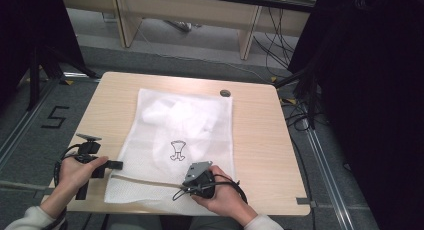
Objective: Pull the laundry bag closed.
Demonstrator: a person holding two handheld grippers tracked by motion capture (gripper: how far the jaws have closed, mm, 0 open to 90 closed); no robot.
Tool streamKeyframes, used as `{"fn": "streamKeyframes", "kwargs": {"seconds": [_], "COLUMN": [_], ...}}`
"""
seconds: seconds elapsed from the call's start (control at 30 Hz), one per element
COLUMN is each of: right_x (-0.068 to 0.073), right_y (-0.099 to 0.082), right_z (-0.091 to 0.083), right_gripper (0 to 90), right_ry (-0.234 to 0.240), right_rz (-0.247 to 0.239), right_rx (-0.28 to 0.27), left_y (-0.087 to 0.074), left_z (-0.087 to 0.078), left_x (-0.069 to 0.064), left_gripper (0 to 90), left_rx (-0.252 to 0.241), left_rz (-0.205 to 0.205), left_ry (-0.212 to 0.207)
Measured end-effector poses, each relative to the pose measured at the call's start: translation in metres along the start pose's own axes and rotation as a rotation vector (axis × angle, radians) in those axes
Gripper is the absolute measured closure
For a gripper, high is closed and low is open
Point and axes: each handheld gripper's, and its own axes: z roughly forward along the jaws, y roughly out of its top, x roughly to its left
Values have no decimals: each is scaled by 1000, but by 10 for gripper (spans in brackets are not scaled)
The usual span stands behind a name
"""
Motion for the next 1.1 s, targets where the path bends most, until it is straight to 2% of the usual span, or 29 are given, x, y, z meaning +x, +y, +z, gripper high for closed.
{"fn": "streamKeyframes", "kwargs": {"seconds": [0.03,0.2,0.23,0.37,0.47,0.5,0.57,0.73,0.77,0.87,1.03,1.1], "right_x": [1,-2,-1,-1,-2,-2,-2,-3,-4,-3,-5,-5], "right_y": [-1,-3,-4,-5,-5,-6,-7,-9,-9,-11,-13,-14], "right_z": [0,-2,-2,-3,-4,-5,-6,-7,-7,-9,-11,-12], "right_gripper": [825,825,825,825,825,825,825,825,825,825,825,825], "right_ry": [0,0,-4,-6,-7,-10,-9,-12,-8,-9,-14,-19], "right_rz": [10,-11,7,10,-10,11,15,10,-4,28,7,19], "right_rx": [-1,-7,-8,-4,-7,-7,-6,-3,-6,-5,-9,-9], "left_y": [0,0,0,0,0,0,0,0,0,0,0,0], "left_z": [0,0,0,0,0,0,0,0,0,0,0,0], "left_x": [0,0,0,0,0,0,0,0,0,0,0,0], "left_gripper": [857,857,857,857,857,857,857,857,857,856,857,857], "left_rx": [0,0,0,0,0,0,0,0,-1,-1,-1,-1], "left_rz": [1,2,2,2,2,2,3,3,1,3,3,4], "left_ry": [1,1,2,2,2,3,3,3,1,3,4,5]}}
